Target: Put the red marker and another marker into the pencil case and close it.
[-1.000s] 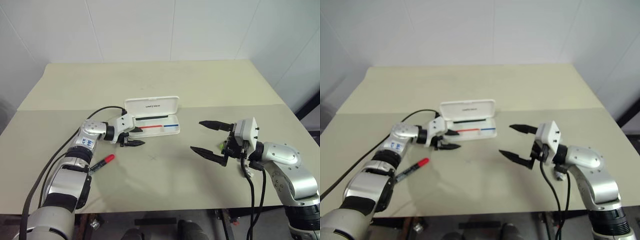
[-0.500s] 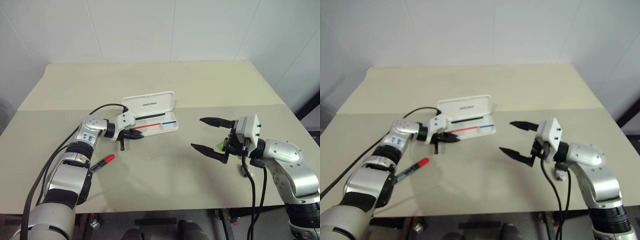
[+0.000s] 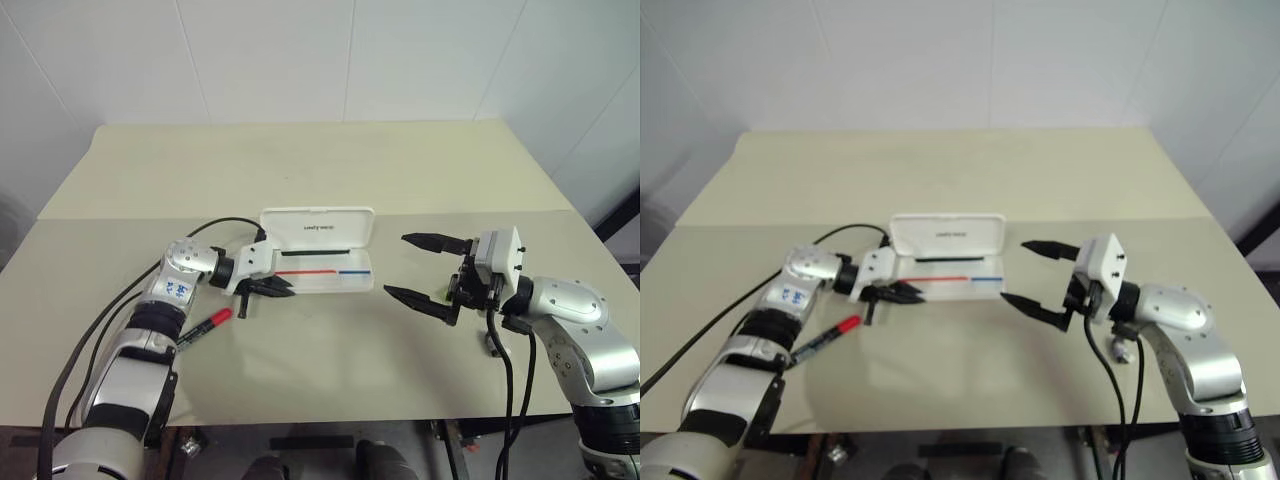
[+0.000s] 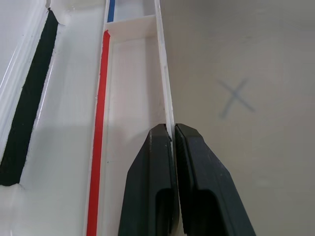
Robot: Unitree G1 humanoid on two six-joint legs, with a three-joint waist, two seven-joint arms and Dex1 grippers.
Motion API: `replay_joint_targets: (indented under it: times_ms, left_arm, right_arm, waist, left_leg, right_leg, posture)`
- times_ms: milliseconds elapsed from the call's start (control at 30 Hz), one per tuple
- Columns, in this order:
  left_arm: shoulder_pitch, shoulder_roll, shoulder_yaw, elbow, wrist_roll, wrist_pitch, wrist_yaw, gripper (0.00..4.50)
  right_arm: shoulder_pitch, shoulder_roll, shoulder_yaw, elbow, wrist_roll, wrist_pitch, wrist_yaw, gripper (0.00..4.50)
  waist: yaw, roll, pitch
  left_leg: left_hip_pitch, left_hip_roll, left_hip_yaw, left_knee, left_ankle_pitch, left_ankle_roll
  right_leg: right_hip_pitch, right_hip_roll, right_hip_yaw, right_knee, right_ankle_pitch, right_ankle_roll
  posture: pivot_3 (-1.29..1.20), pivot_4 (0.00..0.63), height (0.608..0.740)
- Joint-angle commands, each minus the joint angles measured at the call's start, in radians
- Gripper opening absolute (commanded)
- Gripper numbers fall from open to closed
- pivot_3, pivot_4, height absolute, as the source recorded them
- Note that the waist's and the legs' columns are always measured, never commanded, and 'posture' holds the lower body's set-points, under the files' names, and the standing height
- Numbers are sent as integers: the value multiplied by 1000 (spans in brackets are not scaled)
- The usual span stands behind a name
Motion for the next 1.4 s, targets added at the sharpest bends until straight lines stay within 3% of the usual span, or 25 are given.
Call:
replay_joint_targets:
  times_ms: [33,333,600,867,1033,1367,1400]
  left_arm:
    - [80,17,-12,-199,-42,73,-7,38]
    - [224,37,-50,-519,-61,287,36,38]
    - [287,38,-69,-604,-62,367,95,38]
    - [256,16,-87,-611,-83,464,120,38]
    - [257,5,-100,-638,-98,445,127,1359]
    - [296,53,-71,-731,-184,473,92,1359]
    - [302,60,-66,-747,-194,477,91,1523]
  right_arm:
    - [29,-27,-46,-27,24,0,11,4500]
    - [149,-90,-114,-32,50,7,47,4500]
    - [173,-88,-127,-46,54,14,34,4500]
    - [160,-67,-105,-65,49,21,3,4500]
    - [153,-54,-92,-71,46,20,-10,4500]
    - [136,-36,-64,-59,40,10,-12,4500]
    - [134,-34,-62,-55,40,8,-10,4500]
  waist:
    - [0,0,0]
    - [0,0,0]
    - [-1,0,0]
    - [0,0,0]
    - [0,0,0]
    - [-2,0,0]
    - [-2,0,0]
  left_leg:
    - [0,0,0,0,0,0]
    - [1,0,0,2,0,0]
    - [2,0,0,2,0,0]
    - [2,0,0,3,0,0]
    - [2,0,0,3,0,0]
    - [2,0,0,2,0,0]
    - [2,0,0,2,0,0]
  right_leg:
    - [0,0,0,0,0,0]
    - [0,0,1,1,0,0]
    - [0,1,1,1,0,-1]
    - [1,0,1,1,0,-1]
    - [1,0,1,1,0,-1]
    - [1,1,2,1,0,-1]
    - [1,1,2,1,0,-1]
  posture:
    - [0,150,740]
    - [0,150,740]
    - [0,150,740]
    - [0,150,740]
    - [0,150,740]
    - [0,150,740]
    - [0,150,740]
